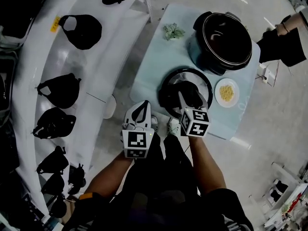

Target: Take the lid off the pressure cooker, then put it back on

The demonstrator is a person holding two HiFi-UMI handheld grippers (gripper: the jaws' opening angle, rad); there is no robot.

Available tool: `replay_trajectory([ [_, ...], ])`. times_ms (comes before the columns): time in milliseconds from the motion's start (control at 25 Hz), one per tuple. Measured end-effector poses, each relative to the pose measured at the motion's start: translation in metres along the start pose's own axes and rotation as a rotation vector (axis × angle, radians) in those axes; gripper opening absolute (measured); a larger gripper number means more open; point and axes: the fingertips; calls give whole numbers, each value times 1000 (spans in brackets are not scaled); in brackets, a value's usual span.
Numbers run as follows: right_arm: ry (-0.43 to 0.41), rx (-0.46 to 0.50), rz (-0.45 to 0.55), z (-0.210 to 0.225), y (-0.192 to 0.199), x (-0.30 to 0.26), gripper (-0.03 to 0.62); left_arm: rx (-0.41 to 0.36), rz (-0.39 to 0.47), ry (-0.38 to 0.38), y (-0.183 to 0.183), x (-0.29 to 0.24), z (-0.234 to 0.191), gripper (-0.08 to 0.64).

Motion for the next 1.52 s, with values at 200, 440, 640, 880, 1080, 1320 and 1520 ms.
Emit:
replay_trajectory([
  [200, -26, -31, 14, 2, 1, -5, 270, -15, -7, 40, 7, -11, 8, 8],
  [440, -59, -79, -5, 20, 21, -7, 279, -35, -10, 70, 8, -20, 15, 8],
  [640, -68, -20, 1, 19, 22, -7, 284, -35, -3, 81, 6, -25, 19, 8],
  [880, -24, 139, 28, 4, -3, 24, 285, -32, 33, 88, -20, -9, 19, 8],
  [1080, -32, 221, 87, -26, -23, 84, 212, -37, 79, 89, -50, 26, 19, 8],
  [1320, 10, 239, 182, -47, -29, 155, 34, -83, 130, 150, -65, 65, 33, 8],
  [1520, 9, 229, 235, -59, -26, 198, 18, -103, 147, 198, -57, 90, 41, 8],
])
Point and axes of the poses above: the fingertips, and each gripper's own axes: x backward along the fingers, z to its right, y out of its underside, and after that the axes turned 11 degrees about -x, right-handed
